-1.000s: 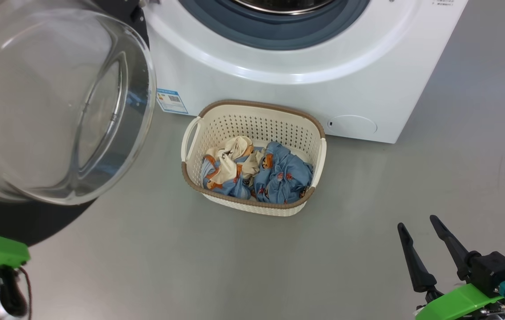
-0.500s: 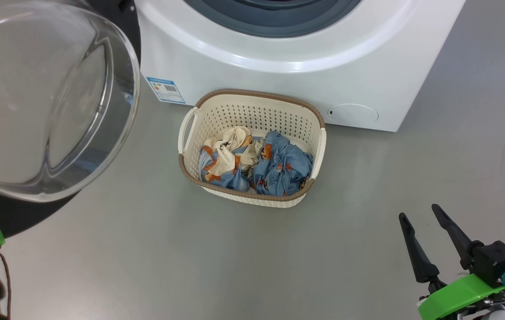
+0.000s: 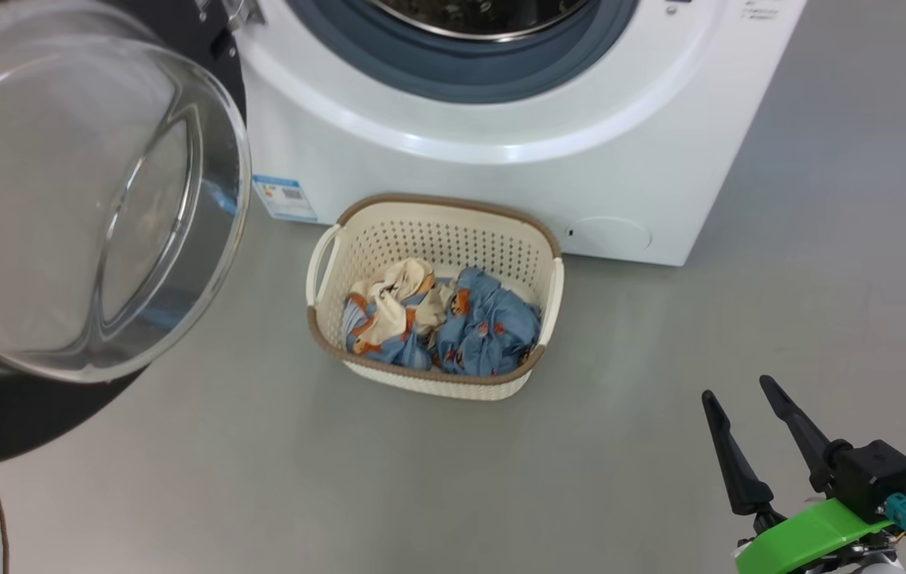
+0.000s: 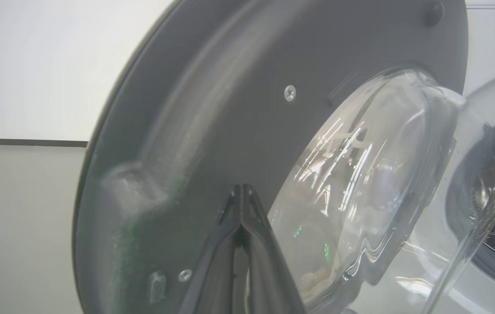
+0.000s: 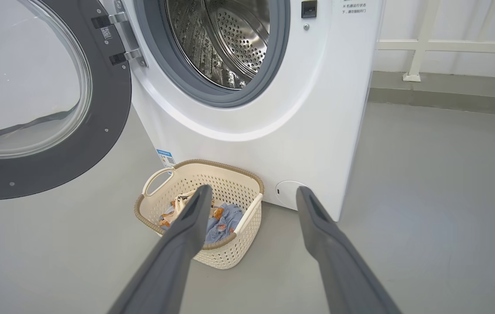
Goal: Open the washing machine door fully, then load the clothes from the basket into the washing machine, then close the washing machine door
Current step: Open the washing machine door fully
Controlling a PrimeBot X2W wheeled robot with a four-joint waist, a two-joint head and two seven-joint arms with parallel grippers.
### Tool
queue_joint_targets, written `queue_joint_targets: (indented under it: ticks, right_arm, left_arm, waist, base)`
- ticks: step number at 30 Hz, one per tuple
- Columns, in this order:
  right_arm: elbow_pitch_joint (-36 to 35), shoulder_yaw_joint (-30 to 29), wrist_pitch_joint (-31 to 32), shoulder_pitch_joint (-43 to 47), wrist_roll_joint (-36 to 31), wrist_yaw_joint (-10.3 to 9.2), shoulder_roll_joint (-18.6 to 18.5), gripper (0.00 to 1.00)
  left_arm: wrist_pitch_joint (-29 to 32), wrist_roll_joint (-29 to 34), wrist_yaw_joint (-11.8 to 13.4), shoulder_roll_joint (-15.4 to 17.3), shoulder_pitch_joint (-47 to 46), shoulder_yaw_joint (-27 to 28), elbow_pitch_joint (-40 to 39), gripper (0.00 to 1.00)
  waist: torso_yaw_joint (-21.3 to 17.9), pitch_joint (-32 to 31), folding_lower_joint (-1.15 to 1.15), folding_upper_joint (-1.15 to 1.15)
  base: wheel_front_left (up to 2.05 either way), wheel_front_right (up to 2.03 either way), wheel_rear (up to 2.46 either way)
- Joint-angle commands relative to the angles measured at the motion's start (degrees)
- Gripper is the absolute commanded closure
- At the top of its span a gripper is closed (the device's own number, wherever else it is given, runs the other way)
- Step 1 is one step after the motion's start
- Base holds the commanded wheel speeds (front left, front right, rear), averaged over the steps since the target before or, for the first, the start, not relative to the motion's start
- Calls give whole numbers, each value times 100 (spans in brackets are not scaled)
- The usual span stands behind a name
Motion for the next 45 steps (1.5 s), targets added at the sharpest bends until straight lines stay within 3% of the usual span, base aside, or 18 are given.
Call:
queue_joint_targets:
  ticks: [1, 13, 23, 27, 31, 34, 35, 37, 41, 45]
  right_arm:
    - [-112, 154, -76, -47, -2, 55, 13, 0]
    - [-112, 200, -149, 158, 37, 55, 246, 0]
    - [-626, 342, -155, 260, 9, 55, 295, 0]
    - [-792, 394, -156, 295, 15, 55, 324, 0]
    - [-853, 484, -156, 351, 30, 55, 329, 0]
    - [-867, 491, -156, 385, 55, 55, 311, 0]
    - [-867, 491, -156, 385, 55, 55, 311, 0]
    - [-877, 483, -156, 418, 71, 55, 305, 0]
    - [-909, 469, -156, 469, 91, 55, 321, 0]
    - [-954, 416, -156, 521, 87, 55, 360, 0]
  left_arm:
    - [-37, 164, -63, 234, 107, 181, -335, 100]
    - [54, 755, -302, -248, 735, -563, -1917, 100]
    - [365, 895, -378, -367, 1289, -1009, -2715, 100]
    - [360, 849, -327, -475, 1614, -1120, -2841, 84]
    - [312, 819, -242, -556, 2047, -1208, -2871, 59]
    - [261, 776, -197, -594, 2291, -1265, -2862, 47]
    - [261, 776, -197, -594, 2291, -1265, -2862, 47]
    - [238, 752, -182, -611, 2410, -1316, -2840, 25]
    - [219, 787, -153, -630, 2621, -1449, -2833, 1]
    - [201, 777, -91, -650, 2852, -1564, -2830, 0]
  waist:
    - [-152, -179, 0, 0]
    - [-881, -685, 0, 0]
    - [-1699, -791, 0, 0]
    - [-1996, -835, 0, 0]
    - [-2235, -931, 0, 0]
    - [-2353, -994, 0, 0]
    - [-2353, -994, 0, 0]
    - [-2401, -1029, 0, 0]
    - [-2456, -1073, 0, 0]
    - [-2457, -1103, 0, 0]
  base:
    - [0, 0, 0]
    - [0, 0, 0]
    - [0, 0, 0]
    - [0, 0, 0]
    - [0, 0, 0]
    - [0, 0, 0]
    - [0, 0, 0]
    - [0, 0, 0]
    - [0, 0, 0]
    - [0, 0, 0]
